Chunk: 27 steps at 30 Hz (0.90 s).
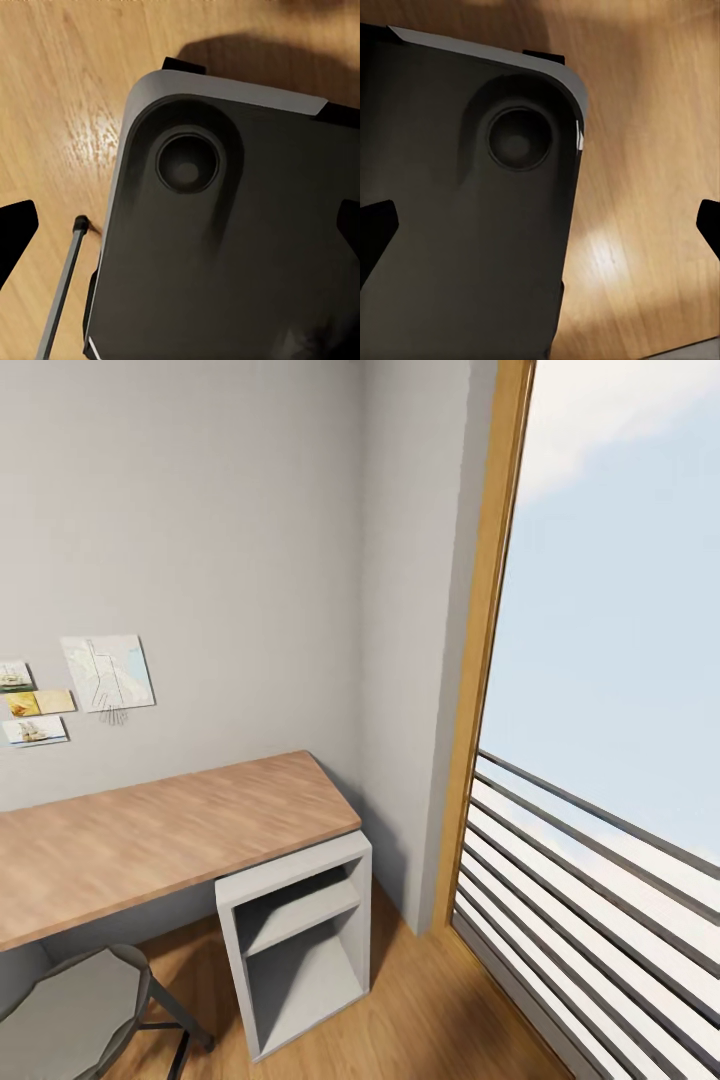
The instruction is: Attach the digital camera to the camera tripod in the bedroom.
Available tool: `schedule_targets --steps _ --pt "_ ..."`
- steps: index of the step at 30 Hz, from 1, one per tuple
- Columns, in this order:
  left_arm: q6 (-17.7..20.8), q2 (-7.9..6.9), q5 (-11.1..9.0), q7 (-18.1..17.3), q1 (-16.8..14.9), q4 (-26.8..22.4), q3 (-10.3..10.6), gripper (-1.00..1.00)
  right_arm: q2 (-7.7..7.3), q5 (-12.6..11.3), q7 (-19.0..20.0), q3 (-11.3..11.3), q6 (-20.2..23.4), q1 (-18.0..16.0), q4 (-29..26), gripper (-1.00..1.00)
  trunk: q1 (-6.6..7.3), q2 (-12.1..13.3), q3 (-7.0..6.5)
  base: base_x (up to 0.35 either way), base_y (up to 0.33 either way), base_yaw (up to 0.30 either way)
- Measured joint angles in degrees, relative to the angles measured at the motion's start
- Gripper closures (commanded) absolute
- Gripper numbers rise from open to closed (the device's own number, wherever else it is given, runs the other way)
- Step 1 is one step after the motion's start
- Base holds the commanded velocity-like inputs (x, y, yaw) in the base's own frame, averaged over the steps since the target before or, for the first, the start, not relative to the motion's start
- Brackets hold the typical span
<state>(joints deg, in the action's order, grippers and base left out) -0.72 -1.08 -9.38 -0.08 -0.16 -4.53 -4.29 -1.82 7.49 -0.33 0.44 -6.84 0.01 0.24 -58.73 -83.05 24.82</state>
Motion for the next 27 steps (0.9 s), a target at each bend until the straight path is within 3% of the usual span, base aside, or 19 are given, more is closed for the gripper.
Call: schedule_targets --steps 10,17,27 --pt "0.05 0.03 -0.15 0.0 0.0 0.15 -0.15 -1.0 -0.17 -0.06 0.01 -0.05 0.07 0.0 0.0 -1.0 0.0 0.0 0.0 0.0 -0.008 0.0" --pt "0.08 0.02 -0.36 0.28 0.0 0.22 -0.23 -1.0 0.03 -0.14 0.01 -0.08 0.34 0.0 0.0 -1.0 0.0 0.0 0.0 0.0 -0.233 0.0" --pt "0.08 0.01 -0.41 0.32 0.0 0.23 -0.39 -1.0 0.15 -0.11 0.01 -0.17 0.18 0.0 0.0 -1.0 0.0 0.0 0.0 0.0 -0.056 0.0"
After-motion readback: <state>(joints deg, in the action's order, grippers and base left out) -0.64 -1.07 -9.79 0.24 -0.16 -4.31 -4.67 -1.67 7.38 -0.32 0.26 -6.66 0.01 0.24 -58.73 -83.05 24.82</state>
